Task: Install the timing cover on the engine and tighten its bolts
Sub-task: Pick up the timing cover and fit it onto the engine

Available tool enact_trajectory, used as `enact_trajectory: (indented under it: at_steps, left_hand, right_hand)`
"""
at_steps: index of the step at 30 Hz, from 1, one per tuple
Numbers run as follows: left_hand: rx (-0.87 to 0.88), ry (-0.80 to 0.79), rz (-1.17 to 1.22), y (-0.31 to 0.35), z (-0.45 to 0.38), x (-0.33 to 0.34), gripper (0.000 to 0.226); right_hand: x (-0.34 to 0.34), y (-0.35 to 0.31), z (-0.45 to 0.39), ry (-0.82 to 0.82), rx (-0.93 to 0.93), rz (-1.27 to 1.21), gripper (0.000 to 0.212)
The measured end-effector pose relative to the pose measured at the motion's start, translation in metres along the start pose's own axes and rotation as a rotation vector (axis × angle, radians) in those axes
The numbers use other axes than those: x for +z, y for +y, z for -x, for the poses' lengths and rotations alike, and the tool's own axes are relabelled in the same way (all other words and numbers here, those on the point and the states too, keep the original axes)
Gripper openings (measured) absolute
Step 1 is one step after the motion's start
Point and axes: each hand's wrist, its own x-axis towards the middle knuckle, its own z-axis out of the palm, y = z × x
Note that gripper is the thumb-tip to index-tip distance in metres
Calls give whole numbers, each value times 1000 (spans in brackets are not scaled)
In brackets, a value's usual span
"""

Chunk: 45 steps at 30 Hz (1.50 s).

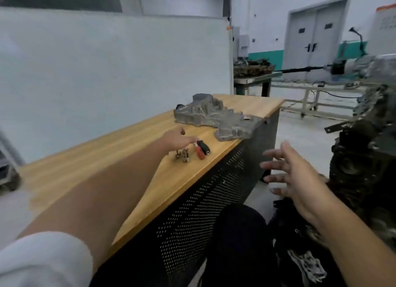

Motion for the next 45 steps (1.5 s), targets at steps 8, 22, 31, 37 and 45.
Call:
enact_trajectory:
  at_steps: [8,22,31,37,45]
  left_hand:
    - [-16,184,102,-13,-18,51,61]
    - [232,116,-182,-33,-9,56,74]
    - [245,246,-326,-27,-13,74,53]
    - [278,139,-121,-61,-38,46,14]
    - [163,185,278,-65,-45,35,25]
  right_hand:
    - [104,20,-145,-36,-17,473,15]
    - [187,57,-229,-172,-294,1151,28]
    - [208,42,-281,-287,-103,1237,55]
    - [210,27,-295,-331,100,1015,29]
    - [173,16,-283,-440,337,110,12]
